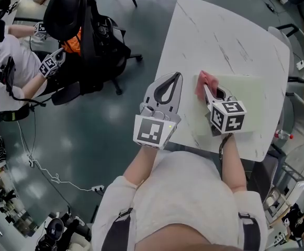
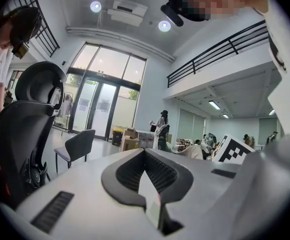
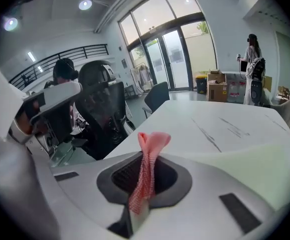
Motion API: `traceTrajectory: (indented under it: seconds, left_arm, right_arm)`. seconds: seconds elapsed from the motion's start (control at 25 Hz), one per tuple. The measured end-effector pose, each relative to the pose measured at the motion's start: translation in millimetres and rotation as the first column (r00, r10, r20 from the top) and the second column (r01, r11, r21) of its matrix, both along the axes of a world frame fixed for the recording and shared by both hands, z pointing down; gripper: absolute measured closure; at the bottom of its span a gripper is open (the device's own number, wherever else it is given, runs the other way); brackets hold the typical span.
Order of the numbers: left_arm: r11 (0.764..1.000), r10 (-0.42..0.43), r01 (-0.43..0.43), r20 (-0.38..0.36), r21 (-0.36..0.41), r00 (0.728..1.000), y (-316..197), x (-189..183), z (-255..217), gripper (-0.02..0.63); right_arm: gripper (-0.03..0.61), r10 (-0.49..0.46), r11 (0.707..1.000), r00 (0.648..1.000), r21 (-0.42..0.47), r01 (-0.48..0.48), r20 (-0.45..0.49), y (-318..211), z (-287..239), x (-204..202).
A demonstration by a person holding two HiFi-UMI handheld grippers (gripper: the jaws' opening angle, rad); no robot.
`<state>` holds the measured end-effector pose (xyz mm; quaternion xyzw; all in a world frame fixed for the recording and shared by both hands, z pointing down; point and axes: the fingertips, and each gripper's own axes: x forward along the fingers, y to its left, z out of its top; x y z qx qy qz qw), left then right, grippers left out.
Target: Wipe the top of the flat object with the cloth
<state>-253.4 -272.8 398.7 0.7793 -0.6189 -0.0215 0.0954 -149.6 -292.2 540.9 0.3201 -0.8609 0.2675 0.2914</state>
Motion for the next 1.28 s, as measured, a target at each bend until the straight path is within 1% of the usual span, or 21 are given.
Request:
traceTrajectory:
  seconds: [0.2, 0.36, 0.72, 0.88, 1.04, 1.16, 1.28]
  left_arm:
    - [1.0, 0.012, -0.012, -0.01, -0.01, 1.0, -5.9, -5.7, 4.9, 0.601]
    - [1.0, 0.021, -0.022, -0.022, -0.019, 1.0, -5.5, -7.5, 11.1, 0.601]
    - [0.997, 0.061, -0.062, -0.016, -0.036, 0.998, 7.6, -4.7, 12.2, 0.601]
    - [0.999, 0.045, -0.045, -0.01, -0.024, 0.999, 15.5, 2.8, 5.1, 0.601]
    - [1.0, 0.012, -0.012, 0.004, -0.026, 1.0, 25.3, 22.9, -1.1, 0.601]
    - [0.999, -0.005, 0.006, 0.025, -0.043, 1.0, 30.4, 40.3, -1.8, 0.601]
    - [0.999, -0.035, 0.035, 0.017, -0.031, 0.999, 25.8, 49.9, -2.9, 0.601]
  right_arm:
    - [0.545, -0.028, 1.0, 0.989, 0.001, 0.028, -0.144, -6.3, 21.7, -4.7]
    - [0.546, -0.03, 0.999, 0.979, 0.012, 0.034, -0.201, -6.2, 27.6, -5.1]
    - [0.546, -0.007, 0.999, 0.974, 0.045, 0.017, -0.225, 2.9, 18.5, -5.9]
    - [0.546, -0.01, 0.999, 0.973, 0.039, 0.02, -0.23, 7.1, 16.4, 3.8]
    - [0.546, -0.028, 0.999, 0.975, 0.021, 0.034, -0.219, 6.3, 15.1, 25.4]
    - [0.546, -0.047, 0.998, 0.976, 0.019, 0.052, -0.211, 2.0, 14.2, 40.7]
    - [0.546, -0.057, 0.998, 0.977, 0.015, 0.062, -0.204, -7.3, 18.5, 50.3]
